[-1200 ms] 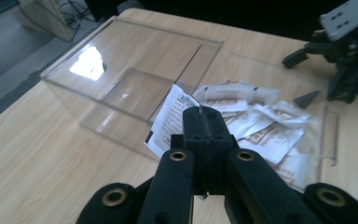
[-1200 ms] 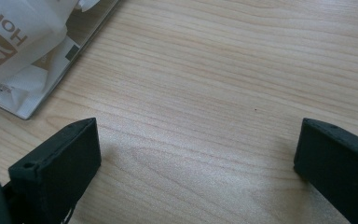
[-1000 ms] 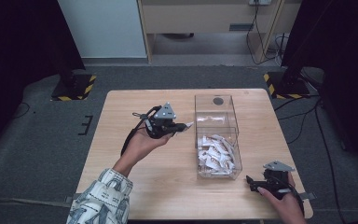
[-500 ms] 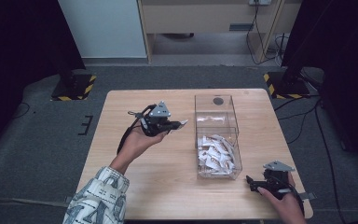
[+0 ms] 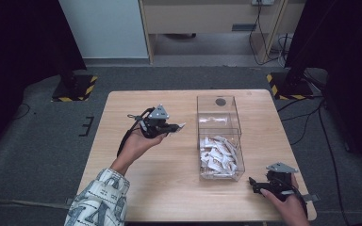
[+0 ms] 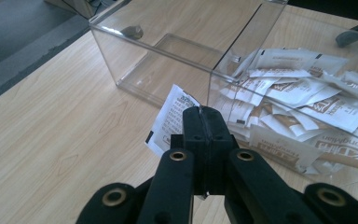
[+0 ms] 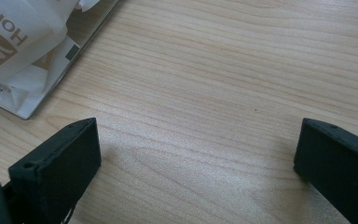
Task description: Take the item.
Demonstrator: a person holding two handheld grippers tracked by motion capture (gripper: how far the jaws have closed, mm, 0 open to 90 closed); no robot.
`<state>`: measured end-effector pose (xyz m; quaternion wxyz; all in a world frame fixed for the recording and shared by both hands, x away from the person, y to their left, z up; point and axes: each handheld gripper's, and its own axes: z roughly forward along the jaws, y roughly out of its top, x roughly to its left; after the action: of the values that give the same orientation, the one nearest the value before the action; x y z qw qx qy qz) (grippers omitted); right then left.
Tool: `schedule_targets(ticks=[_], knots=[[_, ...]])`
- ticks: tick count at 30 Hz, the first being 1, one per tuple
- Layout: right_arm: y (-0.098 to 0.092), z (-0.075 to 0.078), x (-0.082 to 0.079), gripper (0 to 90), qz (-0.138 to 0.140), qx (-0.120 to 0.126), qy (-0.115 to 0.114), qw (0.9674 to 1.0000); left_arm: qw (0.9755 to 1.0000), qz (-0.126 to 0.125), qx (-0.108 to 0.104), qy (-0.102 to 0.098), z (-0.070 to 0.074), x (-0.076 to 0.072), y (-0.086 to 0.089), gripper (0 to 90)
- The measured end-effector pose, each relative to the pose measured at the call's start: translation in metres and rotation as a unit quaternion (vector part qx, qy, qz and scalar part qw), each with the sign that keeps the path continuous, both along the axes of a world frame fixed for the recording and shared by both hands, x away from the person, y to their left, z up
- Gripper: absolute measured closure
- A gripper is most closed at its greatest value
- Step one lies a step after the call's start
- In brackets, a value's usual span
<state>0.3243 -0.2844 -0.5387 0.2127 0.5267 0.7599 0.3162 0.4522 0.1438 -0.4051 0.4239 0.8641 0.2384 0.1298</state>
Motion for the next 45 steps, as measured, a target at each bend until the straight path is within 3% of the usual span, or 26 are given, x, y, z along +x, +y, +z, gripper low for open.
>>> schedule_targets(ticks=[45], knots=[[0.000,0.000,0.000,0.8,0.000,0.000,0.000,1.0000,0.9977,0.055,0.025,0.031,-0.053,0.003,0.059,89.5]])
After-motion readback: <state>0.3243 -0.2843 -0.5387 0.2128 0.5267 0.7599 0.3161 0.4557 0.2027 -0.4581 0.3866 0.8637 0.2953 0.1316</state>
